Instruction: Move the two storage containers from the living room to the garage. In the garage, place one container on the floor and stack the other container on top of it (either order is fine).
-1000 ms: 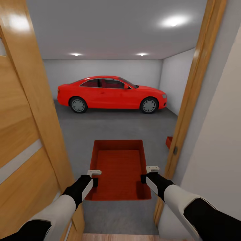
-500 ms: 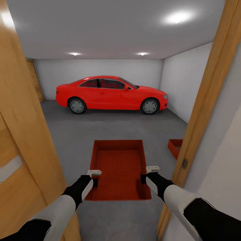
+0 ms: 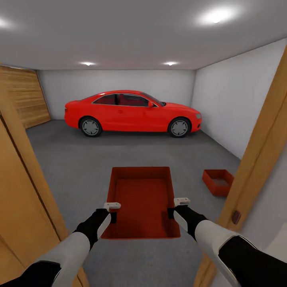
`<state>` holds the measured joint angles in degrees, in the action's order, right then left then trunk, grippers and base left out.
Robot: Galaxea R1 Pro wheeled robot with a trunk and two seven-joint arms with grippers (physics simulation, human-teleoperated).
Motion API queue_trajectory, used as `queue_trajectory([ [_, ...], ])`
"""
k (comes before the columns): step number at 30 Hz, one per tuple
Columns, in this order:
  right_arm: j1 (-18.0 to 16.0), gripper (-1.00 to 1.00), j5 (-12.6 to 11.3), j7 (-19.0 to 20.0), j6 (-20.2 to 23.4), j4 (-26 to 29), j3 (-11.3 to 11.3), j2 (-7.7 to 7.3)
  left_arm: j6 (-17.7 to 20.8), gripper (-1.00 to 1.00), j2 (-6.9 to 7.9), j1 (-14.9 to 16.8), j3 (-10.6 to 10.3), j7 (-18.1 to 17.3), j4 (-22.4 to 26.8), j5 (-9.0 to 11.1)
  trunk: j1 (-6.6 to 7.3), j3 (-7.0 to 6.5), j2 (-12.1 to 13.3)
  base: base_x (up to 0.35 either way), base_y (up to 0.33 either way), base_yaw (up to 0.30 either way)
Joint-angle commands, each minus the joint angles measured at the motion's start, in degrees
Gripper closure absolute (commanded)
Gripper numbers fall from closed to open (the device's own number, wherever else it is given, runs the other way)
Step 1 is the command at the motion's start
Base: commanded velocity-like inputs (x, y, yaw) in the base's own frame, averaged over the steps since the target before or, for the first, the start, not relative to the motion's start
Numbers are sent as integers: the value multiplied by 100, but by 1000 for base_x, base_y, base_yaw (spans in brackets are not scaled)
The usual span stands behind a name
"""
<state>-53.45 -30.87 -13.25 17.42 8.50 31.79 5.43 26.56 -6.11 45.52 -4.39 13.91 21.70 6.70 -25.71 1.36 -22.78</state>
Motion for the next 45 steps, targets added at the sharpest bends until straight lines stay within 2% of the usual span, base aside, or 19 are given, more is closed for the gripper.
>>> queue_trajectory([
  [1, -7, 100, -208, 46, 16, 14, 100, -4, 25, 100, 48, 1, -167, 60, 10, 84, -7, 14, -14, 323, 0, 0],
  [45, -7, 100, -201, 51, 16, 20, 100, 2, 25, 100, 48, 1, -167, 60, -15, 95, -7, 14, -14, 323, 0, 0],
])
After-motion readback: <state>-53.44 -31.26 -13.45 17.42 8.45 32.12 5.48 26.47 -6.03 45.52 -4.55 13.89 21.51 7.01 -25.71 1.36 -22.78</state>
